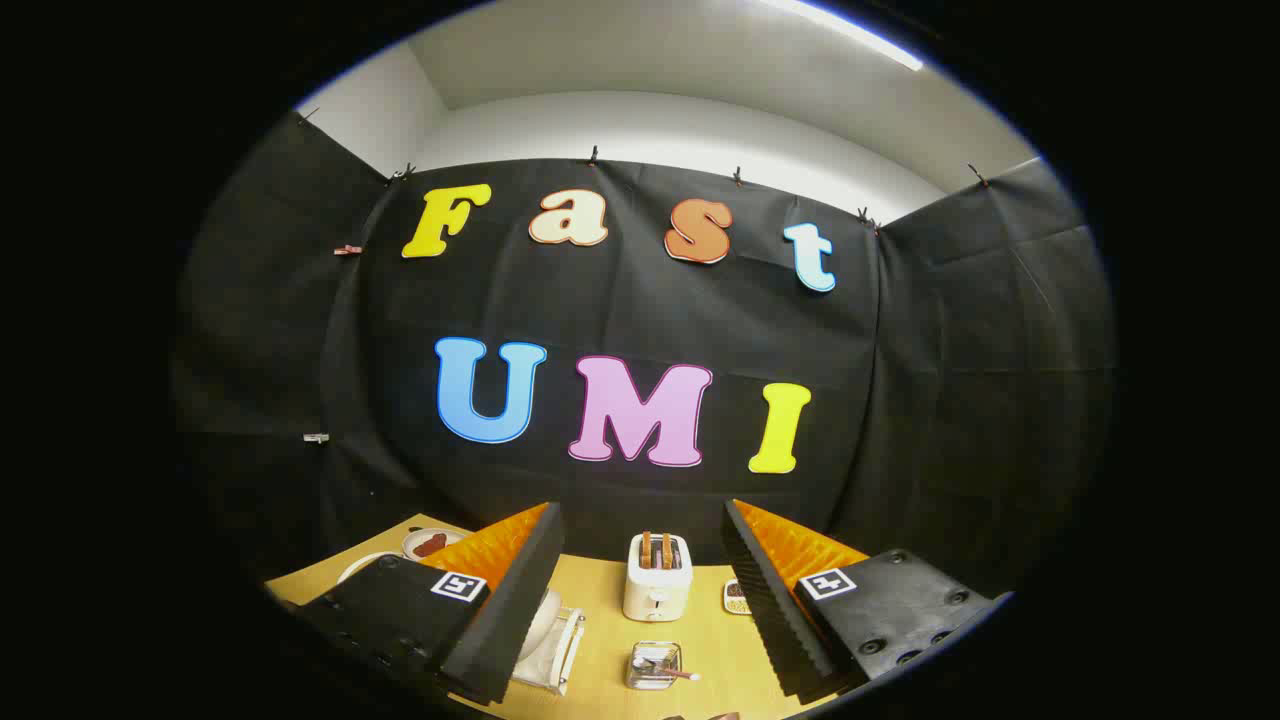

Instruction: Take the plate from the dish rack, then take the spoon from the basket and place it into the plate.

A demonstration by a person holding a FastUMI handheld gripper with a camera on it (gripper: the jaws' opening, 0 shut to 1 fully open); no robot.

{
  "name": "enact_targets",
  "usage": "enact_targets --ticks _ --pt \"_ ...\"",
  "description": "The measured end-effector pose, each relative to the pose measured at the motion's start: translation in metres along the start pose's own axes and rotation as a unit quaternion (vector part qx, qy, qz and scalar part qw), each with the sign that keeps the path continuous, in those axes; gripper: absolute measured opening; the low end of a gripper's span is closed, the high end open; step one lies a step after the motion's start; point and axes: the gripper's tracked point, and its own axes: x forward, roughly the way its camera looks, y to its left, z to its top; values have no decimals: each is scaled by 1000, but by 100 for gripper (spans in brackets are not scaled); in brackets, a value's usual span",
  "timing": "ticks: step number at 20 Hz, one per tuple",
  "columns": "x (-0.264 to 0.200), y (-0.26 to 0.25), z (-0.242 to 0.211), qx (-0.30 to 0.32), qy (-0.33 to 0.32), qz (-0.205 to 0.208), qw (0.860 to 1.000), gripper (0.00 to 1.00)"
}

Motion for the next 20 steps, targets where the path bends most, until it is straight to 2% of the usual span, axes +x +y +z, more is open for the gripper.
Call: enact_targets --ticks 6,18,20 --pt "2 12 1 -4 7 16 1000 97" --pt "4 12 -7 -22 26 0 999 97" --pt "10 24 -18 -13 47 13 999 97"
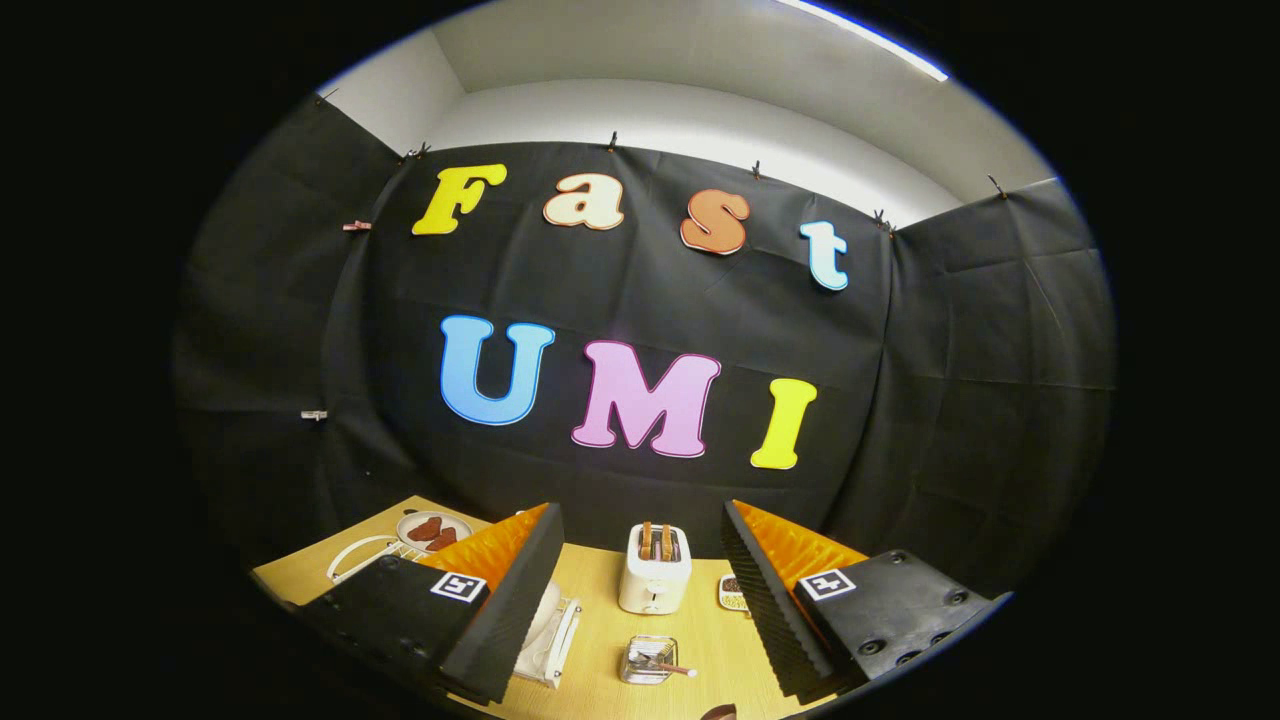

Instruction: Take the plate from the dish rack, then take the spoon from the basket and place it into the plate.

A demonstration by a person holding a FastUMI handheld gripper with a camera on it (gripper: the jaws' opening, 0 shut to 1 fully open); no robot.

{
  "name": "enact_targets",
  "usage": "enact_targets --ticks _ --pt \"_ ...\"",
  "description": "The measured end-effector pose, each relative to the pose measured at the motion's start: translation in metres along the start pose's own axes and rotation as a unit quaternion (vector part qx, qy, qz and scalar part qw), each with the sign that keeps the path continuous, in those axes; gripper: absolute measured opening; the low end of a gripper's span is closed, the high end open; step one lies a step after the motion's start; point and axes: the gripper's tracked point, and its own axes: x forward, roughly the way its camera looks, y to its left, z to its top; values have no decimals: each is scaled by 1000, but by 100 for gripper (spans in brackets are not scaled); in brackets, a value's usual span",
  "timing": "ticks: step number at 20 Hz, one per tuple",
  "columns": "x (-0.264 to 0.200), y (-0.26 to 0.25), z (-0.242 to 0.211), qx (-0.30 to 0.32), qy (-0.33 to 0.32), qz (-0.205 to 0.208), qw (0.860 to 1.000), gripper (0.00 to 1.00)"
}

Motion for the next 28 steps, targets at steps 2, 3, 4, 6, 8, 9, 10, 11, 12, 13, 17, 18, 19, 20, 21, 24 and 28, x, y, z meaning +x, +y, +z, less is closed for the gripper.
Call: enact_targets --ticks 2,3,4,6,8,9,10,11,12,13,17,18,19,20,21,24,28 --pt "10 17 -11 36 28 24 999 97" --pt "17 21 -17 41 40 28 998 97" --pt "25 25 -29 41 55 34 997 97" --pt "43 44 -50 35 87 56 994 97" --pt "61 64 -81 20 135 76 988 97" --pt "70 72 -97 7 159 80 984 98" --pt "76 78 -115 -6 186 85 979 98" --pt "83 86 -131 -13 212 89 973 98" --pt "91 94 -148 -15 236 92 967 98" --pt "100 97 -165 -14 255 88 963 98" --pt "129 99 -226 3 317 54 947 95" --pt "130 104 -237 13 333 49 942 95" --pt "128 110 -249 27 352 47 934 95" --pt "131 114 -262 39 366 43 929 95" --pt "136 115 -270 44 372 38 926 96" --pt "138 114 -297 40 387 16 921 82" --pt "143 115 -308 43 381 -11 924 46"
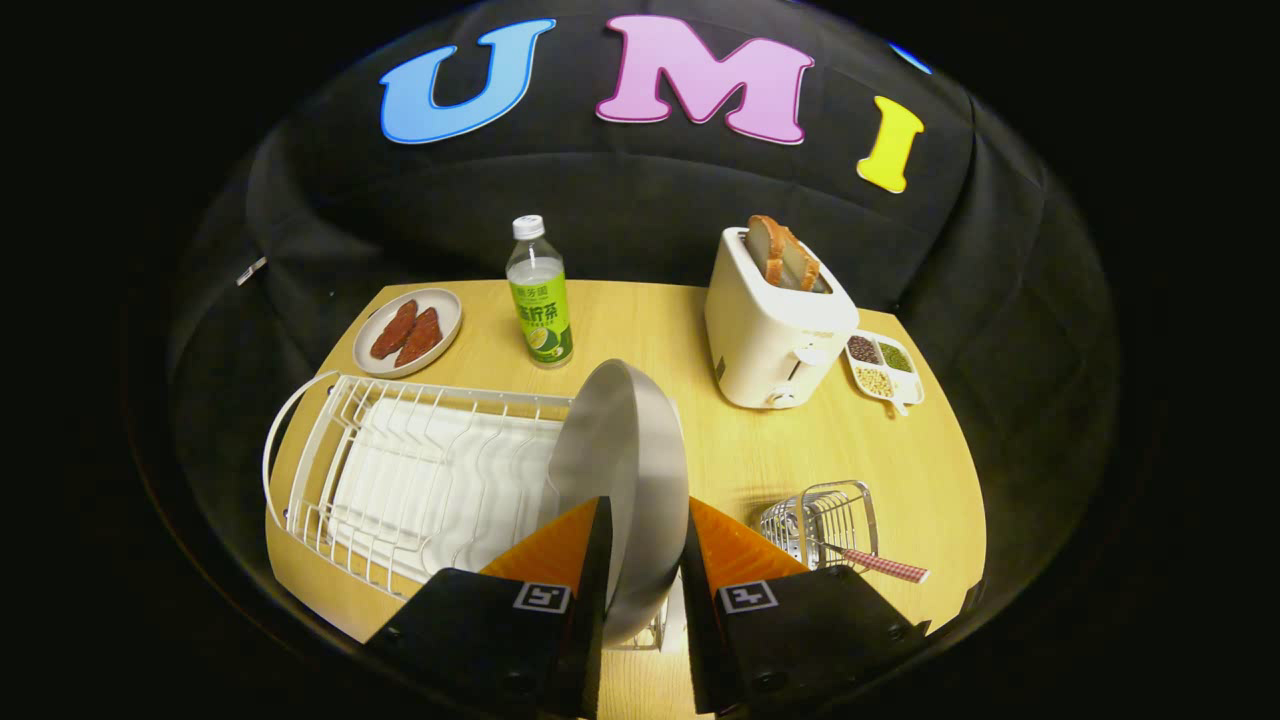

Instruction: Take the plate from the dish rack, then take the spoon from the basket and place it into the plate.

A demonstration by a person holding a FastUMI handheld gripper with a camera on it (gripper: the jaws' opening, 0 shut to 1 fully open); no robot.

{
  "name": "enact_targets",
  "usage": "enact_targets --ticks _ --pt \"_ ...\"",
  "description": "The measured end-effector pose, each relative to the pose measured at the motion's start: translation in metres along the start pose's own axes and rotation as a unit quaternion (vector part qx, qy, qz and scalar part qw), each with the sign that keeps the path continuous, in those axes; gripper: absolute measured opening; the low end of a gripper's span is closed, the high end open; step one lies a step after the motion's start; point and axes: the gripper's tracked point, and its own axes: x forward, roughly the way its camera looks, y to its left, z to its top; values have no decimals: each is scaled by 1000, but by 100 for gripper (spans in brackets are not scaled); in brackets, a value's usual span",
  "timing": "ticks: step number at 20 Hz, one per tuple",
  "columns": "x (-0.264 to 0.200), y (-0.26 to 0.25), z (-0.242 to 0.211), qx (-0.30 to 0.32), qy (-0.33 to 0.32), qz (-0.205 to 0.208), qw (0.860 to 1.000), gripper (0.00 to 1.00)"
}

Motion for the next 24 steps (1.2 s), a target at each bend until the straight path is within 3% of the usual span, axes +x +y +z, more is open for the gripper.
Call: enact_targets --ticks 1,5,8,10,15,21,24 --pt "-1 0 0 -4 -2 -7 1000 37" --pt "-5 -3 15 -20 -17 -42 999 30" --pt "-6 -10 38 -76 -41 -68 994 26" --pt "-8 -5 40 -95 -40 -63 993 22" --pt "-9 -1 46 -121 -50 -87 988 22" --pt "-23 11 78 -221 -84 -126 964 21" --pt "-29 10 73 -191 -79 -96 974 21"
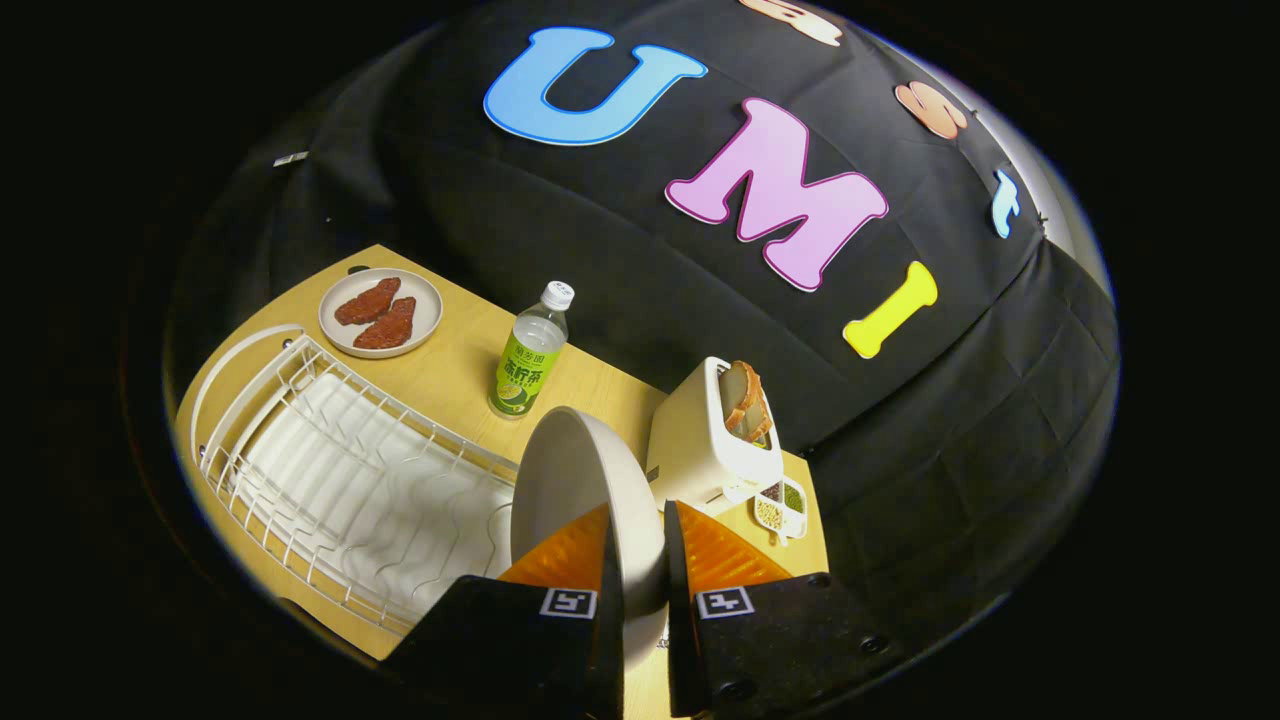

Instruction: Take the plate from the dish rack, then take the spoon from the basket and place it into the plate.

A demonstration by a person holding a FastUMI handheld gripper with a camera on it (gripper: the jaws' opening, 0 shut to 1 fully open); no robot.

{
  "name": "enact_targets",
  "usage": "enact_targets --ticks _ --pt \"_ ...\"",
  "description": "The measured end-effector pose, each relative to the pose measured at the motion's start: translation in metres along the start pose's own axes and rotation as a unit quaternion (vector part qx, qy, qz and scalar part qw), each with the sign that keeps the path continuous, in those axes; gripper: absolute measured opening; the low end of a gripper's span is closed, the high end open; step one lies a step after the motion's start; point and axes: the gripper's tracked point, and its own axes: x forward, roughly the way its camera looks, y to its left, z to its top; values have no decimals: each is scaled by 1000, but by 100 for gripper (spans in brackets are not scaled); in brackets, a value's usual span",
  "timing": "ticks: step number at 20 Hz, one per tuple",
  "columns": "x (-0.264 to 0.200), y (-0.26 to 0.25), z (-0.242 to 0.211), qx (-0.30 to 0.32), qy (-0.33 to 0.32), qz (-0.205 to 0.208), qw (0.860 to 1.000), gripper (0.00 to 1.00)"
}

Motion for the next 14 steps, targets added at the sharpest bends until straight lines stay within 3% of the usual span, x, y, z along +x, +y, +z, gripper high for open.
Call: enact_targets --ticks 6,14 --pt "-28 -23 -13 117 -15 83 989 22" --pt "-91 -67 -54 213 -18 138 967 21"
